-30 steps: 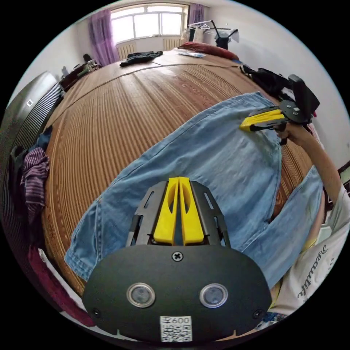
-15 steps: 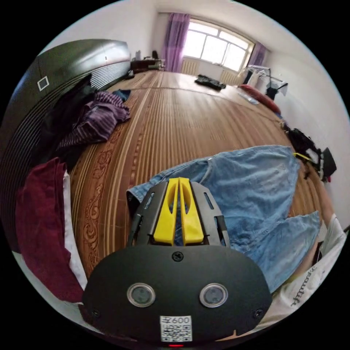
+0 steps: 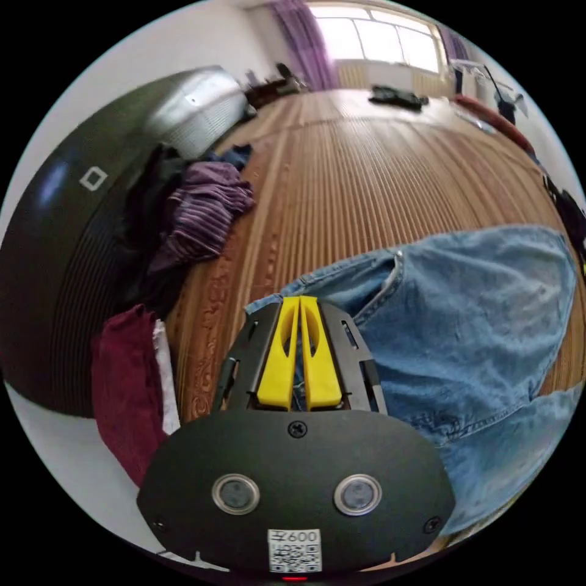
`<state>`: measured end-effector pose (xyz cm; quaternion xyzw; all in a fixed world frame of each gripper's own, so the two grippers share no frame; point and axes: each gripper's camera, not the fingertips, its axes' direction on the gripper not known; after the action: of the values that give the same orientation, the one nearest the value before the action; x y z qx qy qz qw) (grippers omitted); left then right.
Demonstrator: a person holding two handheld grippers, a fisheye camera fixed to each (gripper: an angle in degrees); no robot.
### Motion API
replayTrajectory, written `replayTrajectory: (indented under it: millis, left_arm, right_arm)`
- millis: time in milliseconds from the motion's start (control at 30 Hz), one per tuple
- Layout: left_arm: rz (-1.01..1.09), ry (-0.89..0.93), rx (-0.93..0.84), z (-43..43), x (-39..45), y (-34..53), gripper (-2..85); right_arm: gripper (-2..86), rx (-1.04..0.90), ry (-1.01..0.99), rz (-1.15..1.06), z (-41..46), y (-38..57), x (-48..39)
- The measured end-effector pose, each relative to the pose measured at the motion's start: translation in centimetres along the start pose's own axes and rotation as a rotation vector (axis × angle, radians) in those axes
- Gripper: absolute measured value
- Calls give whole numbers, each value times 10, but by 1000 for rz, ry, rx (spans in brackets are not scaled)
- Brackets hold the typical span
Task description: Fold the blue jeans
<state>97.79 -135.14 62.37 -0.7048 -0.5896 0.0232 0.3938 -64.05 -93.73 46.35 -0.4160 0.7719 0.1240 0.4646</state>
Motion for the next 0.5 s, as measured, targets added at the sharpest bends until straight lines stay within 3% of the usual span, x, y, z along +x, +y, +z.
replayTrajectory:
  millis: [67,200,267,333,400,467,500]
  left_arm:
    - [47,-90,118,-58,-11,68,8]
    - [207,-201,207,-140,12,213,7]
    - [302,-124,366,-198,36,320,7]
    - [220,-31,431,-236,47,380,8]
    - [76,151,393,-258,55,415,9]
    - [143,358,357,-275,93,445,8]
    - [163,379,351,-279,105,450,7]
  right_arm:
    - [-9,-16,-152,-26,-80,41,7]
    - [-9,-58,-166,88,-191,119,0]
    - [-9,-21,-172,102,-254,158,-21]
    - [-9,59,-175,169,-295,176,-42]
    - [-9,127,-323,181,-324,181,-71]
    - [-9,142,-453,128,-346,171,-120]
    - [-9,143,-464,138,-349,168,-132]
